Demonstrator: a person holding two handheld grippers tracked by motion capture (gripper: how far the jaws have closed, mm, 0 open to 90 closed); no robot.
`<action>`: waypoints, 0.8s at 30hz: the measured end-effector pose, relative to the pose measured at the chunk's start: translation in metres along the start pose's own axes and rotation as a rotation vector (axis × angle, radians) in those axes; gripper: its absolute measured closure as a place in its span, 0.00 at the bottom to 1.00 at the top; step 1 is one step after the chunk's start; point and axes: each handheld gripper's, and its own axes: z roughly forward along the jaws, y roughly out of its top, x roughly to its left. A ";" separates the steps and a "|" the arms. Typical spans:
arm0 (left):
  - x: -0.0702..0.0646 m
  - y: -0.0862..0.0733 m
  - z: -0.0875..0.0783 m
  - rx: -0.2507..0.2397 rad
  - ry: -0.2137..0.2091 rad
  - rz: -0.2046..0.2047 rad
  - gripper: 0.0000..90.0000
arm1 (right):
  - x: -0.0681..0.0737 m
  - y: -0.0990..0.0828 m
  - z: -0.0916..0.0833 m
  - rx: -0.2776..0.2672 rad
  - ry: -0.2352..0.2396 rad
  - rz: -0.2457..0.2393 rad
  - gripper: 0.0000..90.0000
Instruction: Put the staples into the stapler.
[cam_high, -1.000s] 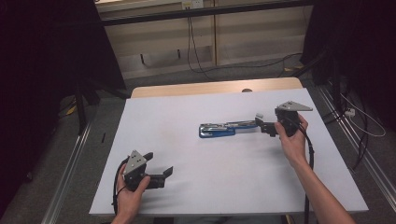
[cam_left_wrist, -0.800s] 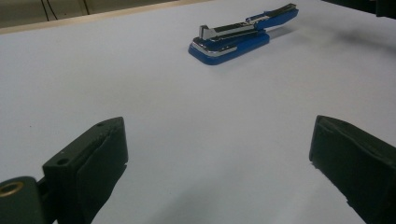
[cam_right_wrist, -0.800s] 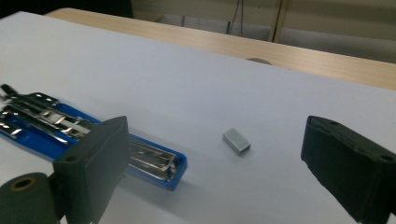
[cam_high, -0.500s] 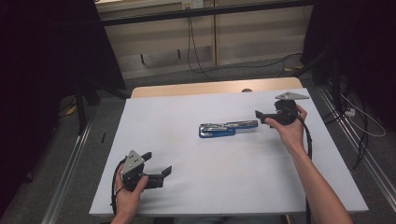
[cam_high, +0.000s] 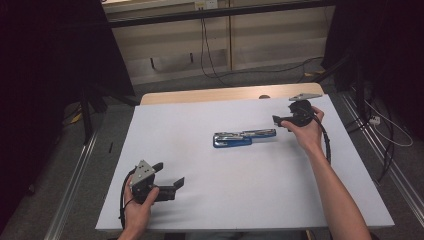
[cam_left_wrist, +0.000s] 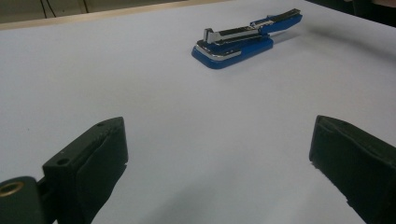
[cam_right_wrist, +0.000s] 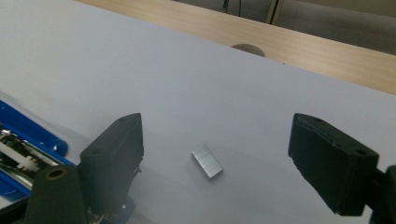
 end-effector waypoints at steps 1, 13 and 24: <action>0.000 0.000 0.000 0.003 -0.003 0.002 0.05 | -0.001 0.001 0.001 0.002 -0.004 0.001 0.20; 0.000 -0.001 0.001 0.006 -0.013 0.000 0.05 | -0.013 -0.005 0.017 0.038 0.036 0.036 0.27; 0.000 -0.001 0.001 0.013 -0.011 0.004 0.05 | -0.013 0.004 0.023 0.113 0.092 0.003 0.30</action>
